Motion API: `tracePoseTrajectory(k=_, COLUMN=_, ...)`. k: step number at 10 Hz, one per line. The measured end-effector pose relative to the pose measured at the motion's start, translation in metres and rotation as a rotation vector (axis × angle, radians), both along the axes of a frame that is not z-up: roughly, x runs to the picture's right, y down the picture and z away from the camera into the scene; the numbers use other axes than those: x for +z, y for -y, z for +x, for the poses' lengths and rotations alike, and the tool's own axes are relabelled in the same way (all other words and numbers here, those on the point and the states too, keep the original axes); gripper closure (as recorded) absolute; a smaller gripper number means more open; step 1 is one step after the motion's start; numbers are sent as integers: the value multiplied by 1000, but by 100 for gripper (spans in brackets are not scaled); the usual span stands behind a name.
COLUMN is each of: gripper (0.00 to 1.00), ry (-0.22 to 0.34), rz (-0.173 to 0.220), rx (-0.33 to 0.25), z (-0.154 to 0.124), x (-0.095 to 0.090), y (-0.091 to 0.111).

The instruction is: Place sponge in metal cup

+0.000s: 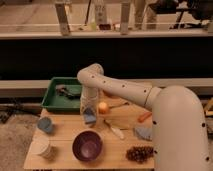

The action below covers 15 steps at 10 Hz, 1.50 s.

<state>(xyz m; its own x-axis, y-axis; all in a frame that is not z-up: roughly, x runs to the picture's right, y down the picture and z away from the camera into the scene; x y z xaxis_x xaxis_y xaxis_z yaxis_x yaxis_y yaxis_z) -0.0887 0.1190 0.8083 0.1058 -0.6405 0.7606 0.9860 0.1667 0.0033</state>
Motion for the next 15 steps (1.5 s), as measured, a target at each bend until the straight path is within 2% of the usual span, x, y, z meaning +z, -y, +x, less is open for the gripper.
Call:
tracePoseTrajectory(k=2, gripper=91, ry=-1, rz=1, rx=0, z=0, x=0, y=0)
tracePoseTrajectory(k=8, gripper=28, ry=-11, rz=0, rx=-14, z=0, x=0, y=0)
tracePoseTrajectory(k=9, gripper=23, ry=-9, rz=-2, rx=-16, z=1, x=1, y=-1)
tracePoseTrajectory(k=13, gripper=20, ry=7, rz=-15, rx=-26, z=-1, x=2, y=-3)
tracePoseTrajectory(k=15, gripper=20, ry=-6, rz=-17, rx=-45, z=-2, x=2, y=-3)
